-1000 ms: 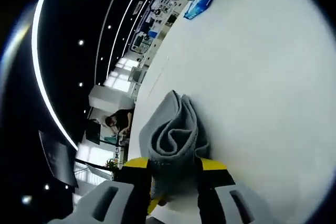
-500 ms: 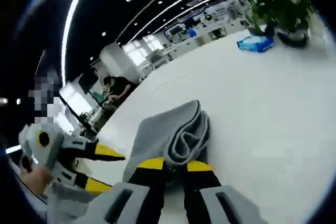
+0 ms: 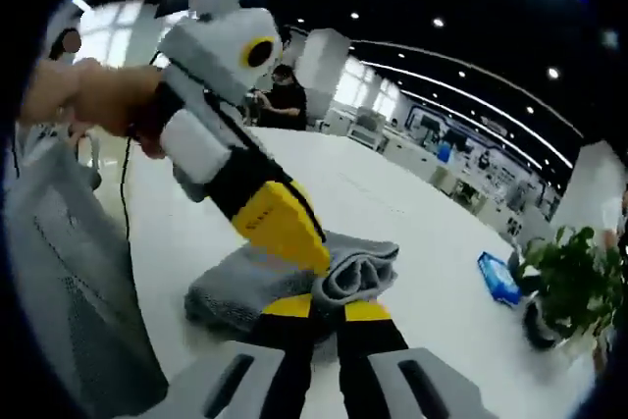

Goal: Open the folded towel by lifting each exposed corner and separating the folded layers until the towel lies flat within the target outline without major curled edges

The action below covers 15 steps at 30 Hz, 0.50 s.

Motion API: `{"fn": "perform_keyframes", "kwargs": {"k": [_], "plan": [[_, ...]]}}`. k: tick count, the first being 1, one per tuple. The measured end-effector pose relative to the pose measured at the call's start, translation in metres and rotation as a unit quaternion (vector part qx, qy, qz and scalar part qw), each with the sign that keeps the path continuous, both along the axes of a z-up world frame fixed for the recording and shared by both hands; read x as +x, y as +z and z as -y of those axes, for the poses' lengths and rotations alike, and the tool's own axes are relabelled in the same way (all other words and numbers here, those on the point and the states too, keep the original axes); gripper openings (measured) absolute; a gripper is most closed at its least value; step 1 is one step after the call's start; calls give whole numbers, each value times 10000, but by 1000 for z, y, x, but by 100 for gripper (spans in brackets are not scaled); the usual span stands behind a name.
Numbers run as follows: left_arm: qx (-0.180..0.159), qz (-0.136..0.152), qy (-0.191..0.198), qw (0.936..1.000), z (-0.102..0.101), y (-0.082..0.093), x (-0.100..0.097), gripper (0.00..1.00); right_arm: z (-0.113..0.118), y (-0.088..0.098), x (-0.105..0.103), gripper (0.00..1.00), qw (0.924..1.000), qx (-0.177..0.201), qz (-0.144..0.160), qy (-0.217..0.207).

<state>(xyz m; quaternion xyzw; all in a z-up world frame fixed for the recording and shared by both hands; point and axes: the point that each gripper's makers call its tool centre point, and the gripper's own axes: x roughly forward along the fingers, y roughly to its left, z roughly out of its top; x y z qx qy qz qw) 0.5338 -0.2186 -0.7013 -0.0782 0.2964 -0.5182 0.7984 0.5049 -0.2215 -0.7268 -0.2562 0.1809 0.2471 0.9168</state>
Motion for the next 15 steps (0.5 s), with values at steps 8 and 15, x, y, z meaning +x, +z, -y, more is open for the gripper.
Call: {"fn": "perform_keyframes", "kwargs": {"k": [8, 15], "plan": [[26, -877, 355, 9955, -11, 5, 21, 31, -20, 2, -3, 4, 9839, -1375, 718, 885], [1218, -1148, 10, 9859, -4, -19, 20, 32, -26, 0, -4, 4, 9646, -2073, 1001, 1283]]}}
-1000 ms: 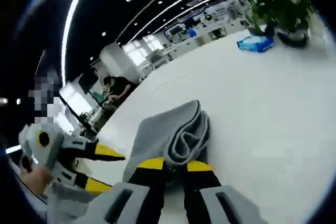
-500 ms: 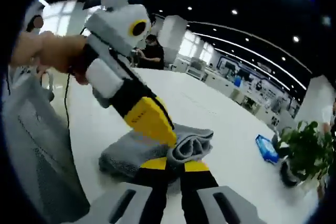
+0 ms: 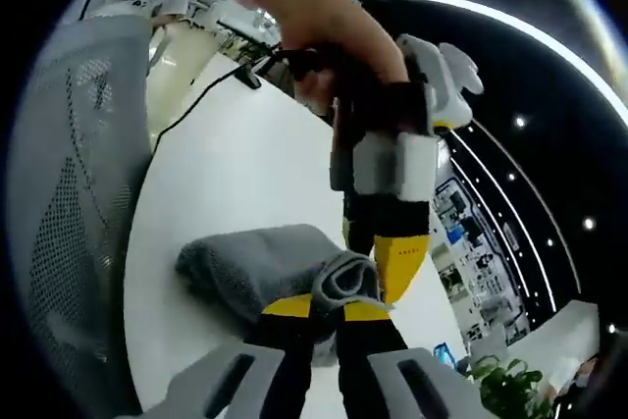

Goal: Open the folded towel by lifting each exposed corner and separating the folded layers until the towel lies flat within the target outline without major curled edges

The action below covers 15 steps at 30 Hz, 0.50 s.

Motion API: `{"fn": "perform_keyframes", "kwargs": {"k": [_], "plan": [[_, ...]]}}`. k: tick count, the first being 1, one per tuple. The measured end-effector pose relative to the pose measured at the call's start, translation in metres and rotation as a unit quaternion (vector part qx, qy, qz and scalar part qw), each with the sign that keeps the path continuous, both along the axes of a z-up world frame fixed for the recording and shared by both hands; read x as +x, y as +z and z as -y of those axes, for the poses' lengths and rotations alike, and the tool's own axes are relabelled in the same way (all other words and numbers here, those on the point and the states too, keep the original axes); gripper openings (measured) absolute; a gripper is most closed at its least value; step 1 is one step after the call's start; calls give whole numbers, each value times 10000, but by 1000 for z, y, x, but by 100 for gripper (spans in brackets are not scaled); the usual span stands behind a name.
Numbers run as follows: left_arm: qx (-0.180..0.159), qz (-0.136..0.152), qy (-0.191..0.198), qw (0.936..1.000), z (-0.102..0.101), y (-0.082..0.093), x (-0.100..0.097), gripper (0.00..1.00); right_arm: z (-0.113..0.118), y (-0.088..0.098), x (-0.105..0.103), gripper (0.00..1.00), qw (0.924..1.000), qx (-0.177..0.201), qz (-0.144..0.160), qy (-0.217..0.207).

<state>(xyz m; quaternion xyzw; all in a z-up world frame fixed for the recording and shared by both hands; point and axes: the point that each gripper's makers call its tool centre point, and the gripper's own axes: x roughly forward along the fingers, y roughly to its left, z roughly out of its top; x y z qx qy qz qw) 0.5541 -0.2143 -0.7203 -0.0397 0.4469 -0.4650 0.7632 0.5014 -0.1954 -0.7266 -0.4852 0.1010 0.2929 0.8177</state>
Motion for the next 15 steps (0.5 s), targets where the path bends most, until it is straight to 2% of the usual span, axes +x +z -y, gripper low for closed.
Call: {"fn": "perform_keyframes", "kwargs": {"k": [1, 2, 4, 5, 7, 10, 13, 15], "plan": [[180, 61, -88, 9998, 2, -3, 0, 31, -1, -2, -1, 4, 10000, -33, -16, 16], [322, 1, -170, 9993, 7, -6, -2, 31, -2, -3, -1, 4, 10000, -62, -21, 40], [503, -60, -211, 9985, 12, -11, 1, 22, -3, -3, -1, 4, 10000, -66, -26, 47], [517, -84, -212, 9984, 14, -11, 0, 19, -2, -3, 0, 5, 9999, 55, -87, -21], [512, -49, -283, 9983, 18, -13, -1, 7, 3, -5, 0, 5, 9989, 309, -263, -219], [460, 60, -265, 9986, 16, -14, -1, 5, 5, -6, 1, 6, 9964, 629, -443, -353], [259, 44, -139, 9996, 10, -13, 0, 4, 4, -5, 0, 7, 9928, 958, -574, -437], [136, 56, -14, 9999, 5, -10, 1, 4, 1, -3, -1, 11, 9857, 1412, -766, -507]]}}
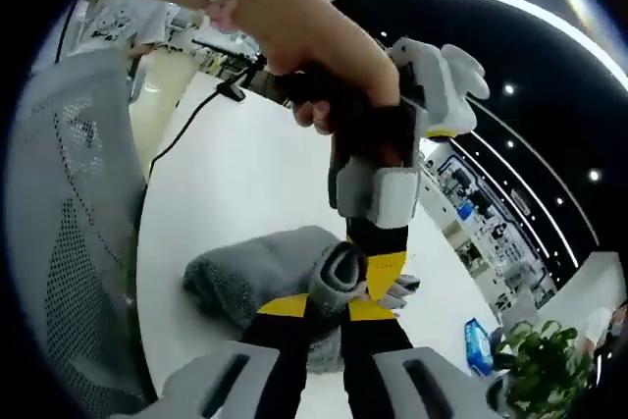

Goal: Open the folded towel by lifting each exposed corner and separating the folded layers until the towel lies flat within the target outline without major curled edges

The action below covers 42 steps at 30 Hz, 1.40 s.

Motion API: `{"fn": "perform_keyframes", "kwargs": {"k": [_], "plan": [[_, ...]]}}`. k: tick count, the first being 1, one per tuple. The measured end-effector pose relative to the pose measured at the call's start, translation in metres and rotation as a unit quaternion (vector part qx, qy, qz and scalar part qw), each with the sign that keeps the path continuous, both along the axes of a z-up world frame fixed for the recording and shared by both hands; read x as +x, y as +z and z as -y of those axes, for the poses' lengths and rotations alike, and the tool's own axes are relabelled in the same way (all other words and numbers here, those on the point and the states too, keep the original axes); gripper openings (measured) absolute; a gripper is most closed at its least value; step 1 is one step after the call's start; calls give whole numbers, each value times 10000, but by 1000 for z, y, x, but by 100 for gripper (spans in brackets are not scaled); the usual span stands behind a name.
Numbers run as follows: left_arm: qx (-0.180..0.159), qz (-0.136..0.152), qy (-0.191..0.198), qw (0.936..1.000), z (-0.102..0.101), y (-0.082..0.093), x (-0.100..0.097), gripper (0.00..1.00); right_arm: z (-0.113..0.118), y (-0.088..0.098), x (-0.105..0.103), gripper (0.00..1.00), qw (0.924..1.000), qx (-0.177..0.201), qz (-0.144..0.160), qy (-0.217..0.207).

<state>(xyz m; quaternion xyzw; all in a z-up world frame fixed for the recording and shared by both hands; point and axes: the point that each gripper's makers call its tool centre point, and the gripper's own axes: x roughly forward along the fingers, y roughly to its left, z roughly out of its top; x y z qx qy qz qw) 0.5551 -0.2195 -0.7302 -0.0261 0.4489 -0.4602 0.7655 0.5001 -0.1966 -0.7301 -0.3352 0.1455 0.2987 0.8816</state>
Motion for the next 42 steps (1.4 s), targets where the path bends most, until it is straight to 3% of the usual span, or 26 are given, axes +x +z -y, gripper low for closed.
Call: {"fn": "perform_keyframes", "kwargs": {"k": [3, 6, 8, 11, 12, 14, 16, 19, 25, 29, 30, 34, 37, 42], "plan": [[-140, 109, 145, 9997, -7, 4, 4, 4, -2, -4, -6, 21, 9927, 992, -657, -206], [-334, 192, 340, 9987, -14, 11, 7, 4, 6, -5, -12, 21, 9816, 1528, -1085, -362], [-459, 242, 479, 9975, -20, 17, 9, 4, 12, 1, -15, 21, 9713, 1965, -1262, -450], [-666, 327, 694, 9948, -31, 24, 8, 4, 30, 17, -10, 21, 9559, 2569, -1189, -785], [-697, 314, 724, 9944, -33, 24, 9, 4, 34, 20, -8, 17, 9551, 2610, -1132, -834], [-807, 317, 828, 9928, -39, 27, 7, 4, 50, 28, 0, 7, 9669, 2258, -723, -941], [-822, 361, 860, 9922, -42, 30, 5, 4, 56, 22, 10, 4, 9685, 2120, -712, -1092], [-833, 414, 876, 9918, -44, 34, 4, 4, 42, -15, 20, 0, 9598, 2083, -1525, -1105], [-763, 560, 866, 9917, -45, 36, 3, 4, 7, -74, 27, 0, 9562, 1726, -2235, -772], [-796, 629, 903, 9907, -46, 36, 5, 4, -2, -105, 19, 0, 9624, 1131, -2410, -539], [-825, 653, 931, 9901, -46, 36, 5, 4, -3, -101, 22, 0, 9643, 1235, -2275, -561], [-835, 798, 1055, 9877, -48, 33, 7, 4, -1, -99, 22, 0, 9593, 1416, -2353, -653], [-828, 868, 1045, 9873, -47, 37, 4, 4, 2, -100, 20, 0, 9642, 1198, -2265, -684], [-793, 1004, 1044, 9863, -52, 40, 3, 4, 9, -100, 20, 0, 9653, 1088, -2239, -785]]}}
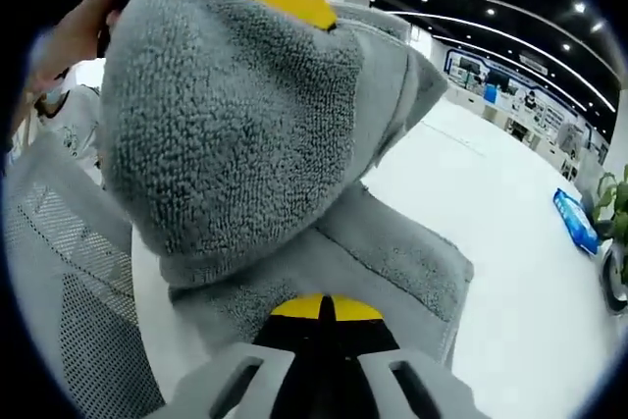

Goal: Open the folded towel by lifting each exposed corner and separating the folded layers until the towel lies flat within the target outline without major curled edges

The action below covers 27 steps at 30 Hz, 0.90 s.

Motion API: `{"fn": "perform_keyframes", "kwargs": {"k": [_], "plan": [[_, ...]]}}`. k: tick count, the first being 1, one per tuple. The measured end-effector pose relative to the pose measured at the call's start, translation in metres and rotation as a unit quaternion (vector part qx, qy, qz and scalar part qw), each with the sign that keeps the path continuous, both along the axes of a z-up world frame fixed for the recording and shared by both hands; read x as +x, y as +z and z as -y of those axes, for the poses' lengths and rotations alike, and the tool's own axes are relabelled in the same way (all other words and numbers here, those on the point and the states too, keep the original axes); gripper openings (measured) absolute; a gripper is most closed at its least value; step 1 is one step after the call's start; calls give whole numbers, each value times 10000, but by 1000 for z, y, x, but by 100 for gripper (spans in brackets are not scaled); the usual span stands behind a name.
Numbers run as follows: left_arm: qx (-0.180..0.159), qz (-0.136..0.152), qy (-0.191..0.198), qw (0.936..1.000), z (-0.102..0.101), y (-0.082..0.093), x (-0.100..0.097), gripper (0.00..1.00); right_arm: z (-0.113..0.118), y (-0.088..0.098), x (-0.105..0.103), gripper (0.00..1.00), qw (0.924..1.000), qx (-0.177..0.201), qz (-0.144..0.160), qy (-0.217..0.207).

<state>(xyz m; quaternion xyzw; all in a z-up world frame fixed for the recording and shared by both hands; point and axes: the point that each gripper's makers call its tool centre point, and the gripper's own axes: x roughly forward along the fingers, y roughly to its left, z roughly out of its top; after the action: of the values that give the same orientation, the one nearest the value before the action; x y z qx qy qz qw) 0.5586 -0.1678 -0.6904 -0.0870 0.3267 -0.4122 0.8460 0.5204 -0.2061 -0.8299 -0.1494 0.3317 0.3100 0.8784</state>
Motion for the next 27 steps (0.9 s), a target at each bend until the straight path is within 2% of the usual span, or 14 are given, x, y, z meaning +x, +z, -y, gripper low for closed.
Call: {"fn": "perform_keyframes", "kwargs": {"k": [6, 14, 25, 27], "plan": [[-100, 88, 119, 9998, -6, 4, 1, 4, 26, -1, 1, 0, 9992, -159, -89, -352], [-57, 82, 222, 9997, -16, 5, 2, 4, 61, -1, 3, 0, 9957, -95, -192, -905], [280, 66, 309, 9991, -43, -1, -2, 4, 91, 0, 5, 0, 9890, -39, -304, -1445], [423, 56, 259, 9988, -48, -5, -4, 4, 94, 0, 5, 0, 9885, -55, -293, -1484]]}}
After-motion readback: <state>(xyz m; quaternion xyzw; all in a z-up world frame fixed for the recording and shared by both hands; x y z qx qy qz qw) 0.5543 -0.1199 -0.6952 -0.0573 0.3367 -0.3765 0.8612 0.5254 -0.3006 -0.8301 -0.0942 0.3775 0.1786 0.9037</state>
